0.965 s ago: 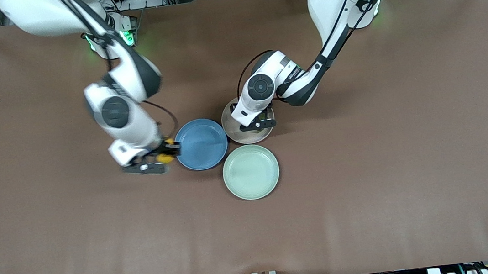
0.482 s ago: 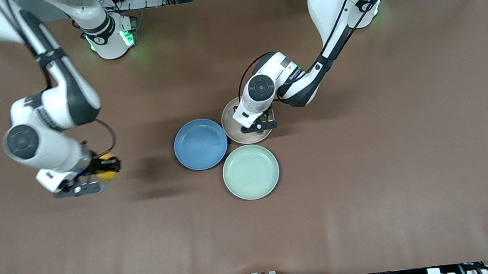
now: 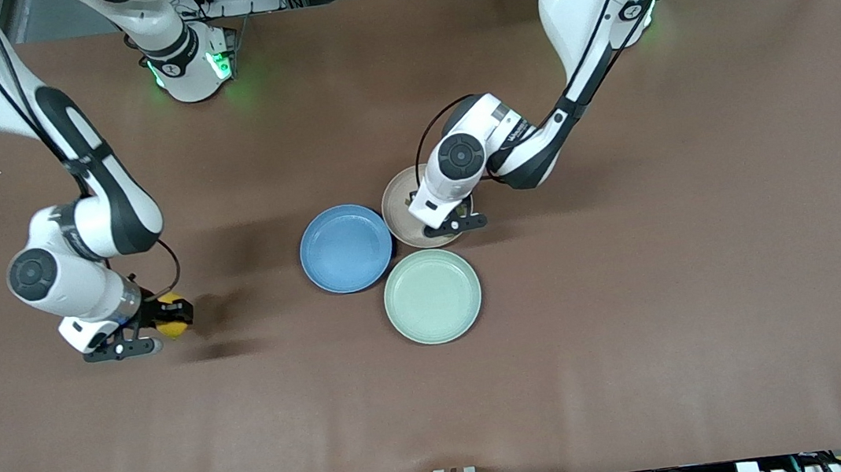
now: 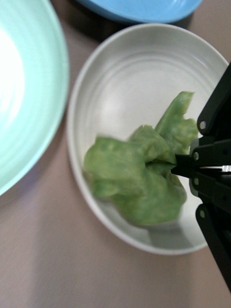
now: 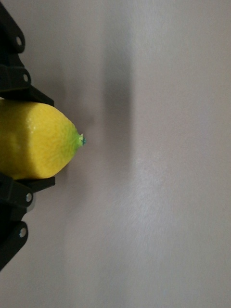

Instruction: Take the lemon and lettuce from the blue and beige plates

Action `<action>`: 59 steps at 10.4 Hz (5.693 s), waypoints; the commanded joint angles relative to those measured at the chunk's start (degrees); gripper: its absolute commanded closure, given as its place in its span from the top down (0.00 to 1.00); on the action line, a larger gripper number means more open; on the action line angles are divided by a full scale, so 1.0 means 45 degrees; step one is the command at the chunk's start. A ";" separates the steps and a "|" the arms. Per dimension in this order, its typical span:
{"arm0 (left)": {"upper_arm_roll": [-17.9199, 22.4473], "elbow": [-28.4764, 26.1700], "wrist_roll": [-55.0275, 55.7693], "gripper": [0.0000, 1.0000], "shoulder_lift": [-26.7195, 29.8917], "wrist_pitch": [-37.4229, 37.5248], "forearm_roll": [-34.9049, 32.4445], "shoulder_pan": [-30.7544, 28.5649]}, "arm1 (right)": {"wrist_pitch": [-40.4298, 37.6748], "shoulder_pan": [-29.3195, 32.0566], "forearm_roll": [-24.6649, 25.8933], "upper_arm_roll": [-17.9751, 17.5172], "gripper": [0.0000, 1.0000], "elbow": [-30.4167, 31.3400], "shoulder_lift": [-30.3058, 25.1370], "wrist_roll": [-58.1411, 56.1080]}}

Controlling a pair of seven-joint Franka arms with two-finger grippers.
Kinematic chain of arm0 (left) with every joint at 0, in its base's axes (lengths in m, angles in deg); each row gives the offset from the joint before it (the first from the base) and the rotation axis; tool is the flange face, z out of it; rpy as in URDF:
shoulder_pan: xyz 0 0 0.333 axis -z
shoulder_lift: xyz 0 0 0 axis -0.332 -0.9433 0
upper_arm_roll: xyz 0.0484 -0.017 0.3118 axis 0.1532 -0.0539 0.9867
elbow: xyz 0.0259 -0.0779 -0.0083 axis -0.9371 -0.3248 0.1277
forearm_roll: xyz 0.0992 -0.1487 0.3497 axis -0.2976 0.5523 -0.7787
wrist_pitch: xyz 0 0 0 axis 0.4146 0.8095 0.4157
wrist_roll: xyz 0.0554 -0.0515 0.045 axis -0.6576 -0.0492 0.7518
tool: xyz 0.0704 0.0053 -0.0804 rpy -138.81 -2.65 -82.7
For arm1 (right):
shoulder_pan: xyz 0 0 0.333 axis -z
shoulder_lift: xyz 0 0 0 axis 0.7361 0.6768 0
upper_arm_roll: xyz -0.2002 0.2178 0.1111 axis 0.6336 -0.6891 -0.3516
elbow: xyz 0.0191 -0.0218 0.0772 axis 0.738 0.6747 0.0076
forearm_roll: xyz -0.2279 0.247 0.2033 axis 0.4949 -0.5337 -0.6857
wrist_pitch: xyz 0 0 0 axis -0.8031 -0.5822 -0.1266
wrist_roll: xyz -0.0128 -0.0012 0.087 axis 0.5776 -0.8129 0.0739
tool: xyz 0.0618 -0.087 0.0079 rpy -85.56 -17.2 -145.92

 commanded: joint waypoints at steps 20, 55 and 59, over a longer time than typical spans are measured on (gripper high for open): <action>0.0150 0.0694 -0.5088 0.92 0.0924 0.4196 -0.1467 -0.8196 | -0.7742 -0.2600 -0.0287 0.2096 1.00 -0.3266 -0.5472 -0.0139; 0.4974 0.3019 -0.9112 1.00 0.8150 0.9372 0.0153 -0.5247 | -1.2392 -0.2425 -0.2142 0.2564 1.00 -0.5570 -0.6763 -0.0256; 0.4993 0.3019 -0.9132 1.00 0.8248 0.9372 0.0154 -0.5208 | -1.2333 -0.2444 -0.2142 0.2584 1.00 -0.5570 -0.6763 -0.0256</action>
